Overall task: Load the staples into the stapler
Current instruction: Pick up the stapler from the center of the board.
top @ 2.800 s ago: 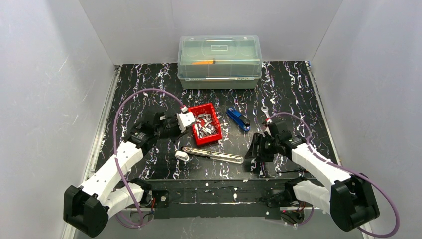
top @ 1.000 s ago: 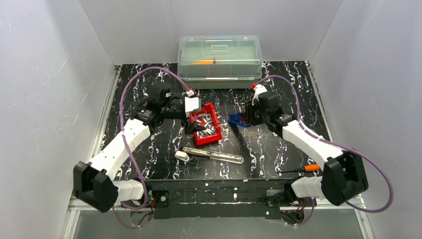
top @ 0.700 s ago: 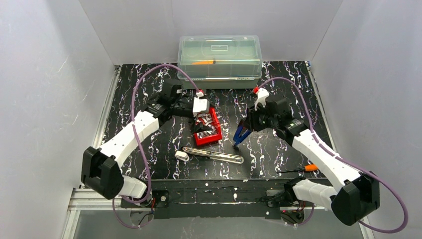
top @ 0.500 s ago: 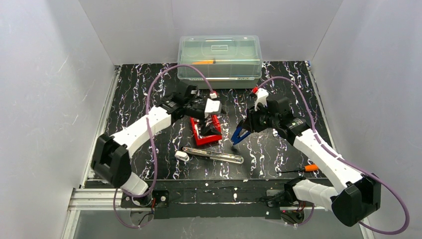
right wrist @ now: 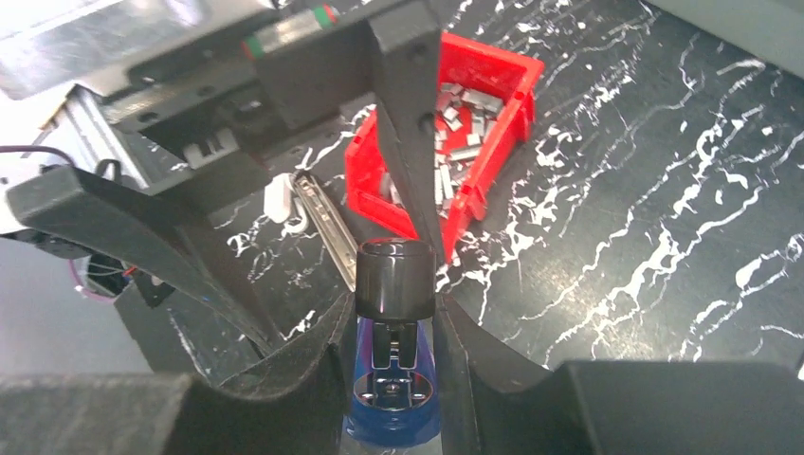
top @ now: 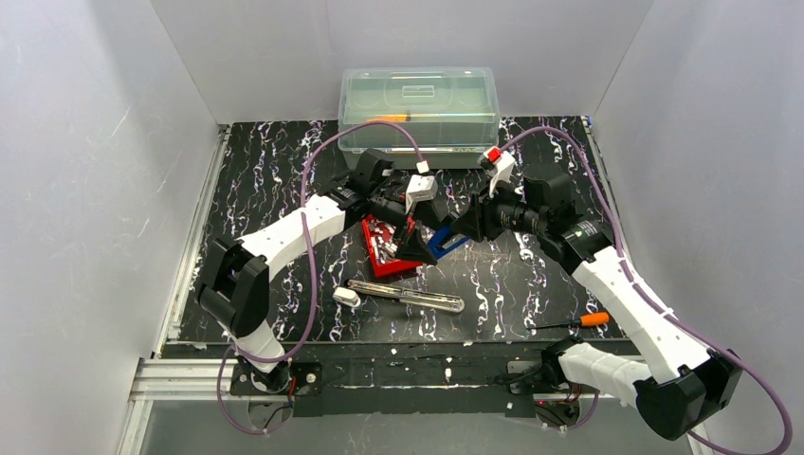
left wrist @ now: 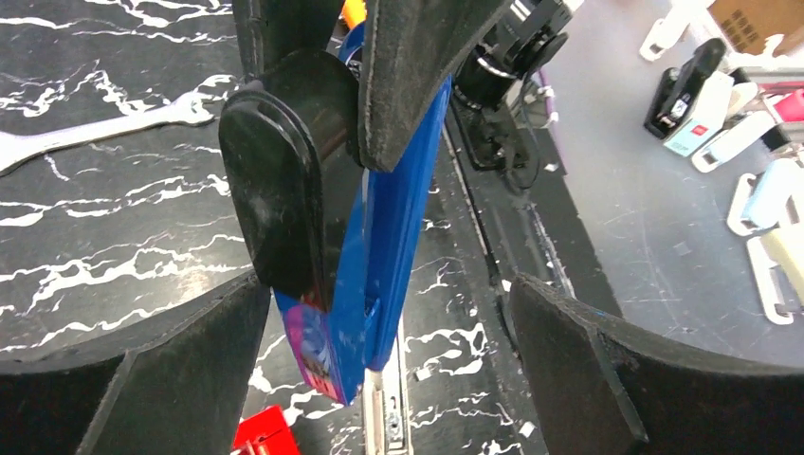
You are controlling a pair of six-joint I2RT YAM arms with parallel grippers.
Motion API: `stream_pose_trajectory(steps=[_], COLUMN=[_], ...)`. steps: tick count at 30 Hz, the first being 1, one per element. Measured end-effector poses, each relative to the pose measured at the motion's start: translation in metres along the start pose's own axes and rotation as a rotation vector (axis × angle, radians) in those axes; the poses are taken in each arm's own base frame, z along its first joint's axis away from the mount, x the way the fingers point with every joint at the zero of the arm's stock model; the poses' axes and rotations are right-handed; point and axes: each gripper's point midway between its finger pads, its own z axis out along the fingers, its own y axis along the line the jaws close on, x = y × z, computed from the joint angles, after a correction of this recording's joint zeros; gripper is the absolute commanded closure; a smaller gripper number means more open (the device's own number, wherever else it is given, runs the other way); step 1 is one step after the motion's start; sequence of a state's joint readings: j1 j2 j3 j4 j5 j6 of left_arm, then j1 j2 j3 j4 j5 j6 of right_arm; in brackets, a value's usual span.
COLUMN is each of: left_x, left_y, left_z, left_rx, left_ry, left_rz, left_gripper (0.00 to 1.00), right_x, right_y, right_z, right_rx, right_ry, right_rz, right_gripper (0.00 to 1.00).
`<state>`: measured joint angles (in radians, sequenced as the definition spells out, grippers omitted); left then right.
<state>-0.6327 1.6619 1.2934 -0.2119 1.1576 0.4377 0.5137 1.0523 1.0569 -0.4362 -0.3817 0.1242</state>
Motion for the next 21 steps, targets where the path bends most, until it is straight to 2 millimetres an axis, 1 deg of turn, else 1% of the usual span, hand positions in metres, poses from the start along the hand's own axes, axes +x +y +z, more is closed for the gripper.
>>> stream_pose_trajectory(steps=[2,4,7,9,10,12,14,15,16,17,18,19,20,21], left_x=[-0.004,-0.009,-0.016,-0.019,-0.019,-0.019,-0.019,-0.02,-0.019,-0.019,-0.019,-0.018,-0.018,-0.015], left_y=[-0.004,-0.008,-0.012,-0.013,-0.012,-0.014,-0.015,-0.016,-0.017,-0.017,-0.017,-0.017,-0.017,-0.015], left_z=[0.002,0.003,0.004,0.003,0.003,0.002,0.001,0.001,0.0,0.0,-0.001,-0.001,-0.002,-0.002], left_rx=[0.018,0.04,0.061,0.064,0.063,0.067,0.074,0.075,0.077,0.076,0.074,0.07,0.064,0.051], left_ry=[-0.013,-0.031,-0.049,-0.056,-0.058,-0.057,-0.055,-0.052,-0.048,-0.044,-0.039,-0.033,-0.025,-0.01], left_rz=[-0.023,-0.049,-0.076,-0.086,-0.089,-0.099,-0.099,-0.098,-0.096,-0.094,-0.089,-0.082,-0.073,-0.058], left_gripper=[0.17,0.29,0.51,0.71,0.78,0.83,0.89,0.91,0.96,0.99,1.0,1.0,1.0,1.0], right_x=[-0.007,-0.01,-0.015,-0.018,-0.018,-0.019,-0.019,-0.019,-0.019,-0.018,-0.018,-0.018,-0.017,-0.017], right_y=[0.007,0.012,0.018,0.024,0.027,0.034,0.036,0.037,0.037,0.038,0.038,0.037,0.037,0.035], right_z=[-0.002,-0.003,-0.004,-0.005,-0.005,-0.006,-0.008,-0.008,-0.008,-0.008,-0.008,-0.008,-0.008,-0.007], right_rx=[-0.029,-0.052,-0.082,-0.107,-0.121,-0.153,-0.162,-0.166,-0.168,-0.168,-0.169,-0.166,-0.163,-0.144], right_ry=[-0.022,-0.036,-0.053,-0.061,-0.064,-0.063,-0.064,-0.063,-0.063,-0.062,-0.061,-0.058,-0.055,-0.058], right_rz=[-0.004,0.0,0.011,0.018,0.02,0.021,0.02,0.022,0.023,0.026,0.027,0.029,0.037,0.045], right_gripper=[0.91,0.91,0.91,0.9,0.91,0.9,0.87,0.78,0.71,0.61,0.47,0.35,0.29,0.25])
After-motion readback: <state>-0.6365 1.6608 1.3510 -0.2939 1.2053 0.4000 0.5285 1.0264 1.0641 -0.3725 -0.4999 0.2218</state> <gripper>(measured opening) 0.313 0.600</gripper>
